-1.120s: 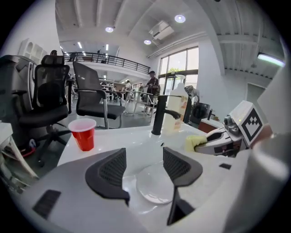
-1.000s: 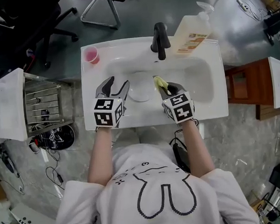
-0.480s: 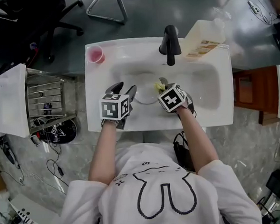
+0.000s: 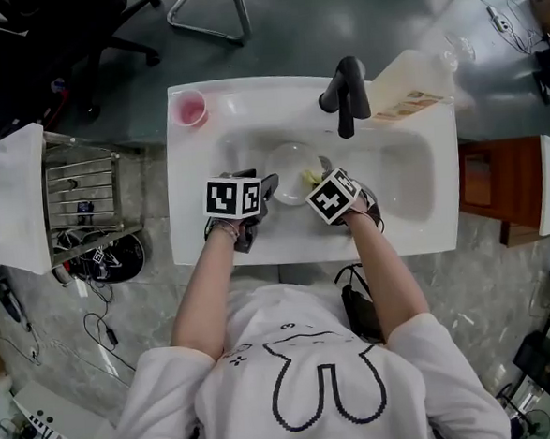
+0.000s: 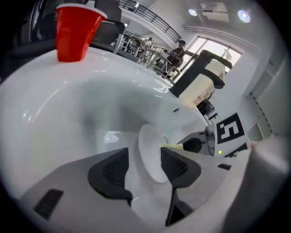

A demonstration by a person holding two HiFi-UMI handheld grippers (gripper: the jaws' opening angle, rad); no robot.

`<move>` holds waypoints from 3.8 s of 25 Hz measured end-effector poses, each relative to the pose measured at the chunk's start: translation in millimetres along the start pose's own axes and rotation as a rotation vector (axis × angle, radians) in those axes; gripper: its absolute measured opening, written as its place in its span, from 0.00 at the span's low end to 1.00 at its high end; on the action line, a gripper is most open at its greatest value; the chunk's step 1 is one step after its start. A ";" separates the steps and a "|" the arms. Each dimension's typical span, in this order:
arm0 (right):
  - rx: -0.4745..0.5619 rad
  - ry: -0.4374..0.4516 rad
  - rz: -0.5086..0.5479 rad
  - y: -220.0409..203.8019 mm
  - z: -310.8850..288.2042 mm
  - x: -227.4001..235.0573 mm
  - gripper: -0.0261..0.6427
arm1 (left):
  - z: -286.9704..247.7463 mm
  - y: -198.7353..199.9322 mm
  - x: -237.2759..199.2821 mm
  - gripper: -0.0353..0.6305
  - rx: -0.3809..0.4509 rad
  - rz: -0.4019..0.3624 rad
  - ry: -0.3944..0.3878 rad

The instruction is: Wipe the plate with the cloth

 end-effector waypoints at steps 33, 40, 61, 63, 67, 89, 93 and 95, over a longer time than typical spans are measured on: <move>0.417 -0.110 -0.268 17.6 123.6 -14.1 0.11 | 57.3 26.2 6.3 0.08 0.133 0.154 -0.307; 0.542 -0.151 -0.213 36.7 174.3 -25.1 0.11 | 97.0 45.9 21.0 0.08 0.209 0.059 -0.286; 1.083 -0.029 -0.208 106.5 314.7 -63.7 0.11 | 193.1 98.3 79.5 0.08 0.420 -0.173 -0.289; 1.091 -0.001 -0.170 120.1 315.0 -74.0 0.11 | 195.1 99.3 82.3 0.08 0.417 -0.183 -0.287; 1.057 -0.001 -0.100 142.2 305.2 -92.2 0.11 | 199.6 95.0 85.6 0.08 0.392 -0.183 -0.279; 1.060 -0.310 -0.337 122.8 312.8 -25.9 0.11 | 229.8 106.4 102.5 0.08 0.425 -0.272 -0.265; 1.033 -0.348 -0.395 108.5 311.3 -10.2 0.11 | 228.0 107.6 103.5 0.08 0.421 -0.282 -0.269; 1.030 -0.344 -0.410 101.7 313.7 -9.7 0.11 | 225.1 107.5 104.4 0.08 0.418 -0.284 -0.267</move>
Point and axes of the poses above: the fingertips, and each gripper's own axes: z backward along the fingers, x to its right, y out of its top, the point moved 4 cm from there along z, backward along the fingers, and after that the axes turned 5 degrees about -z, right-handed, at the moved point
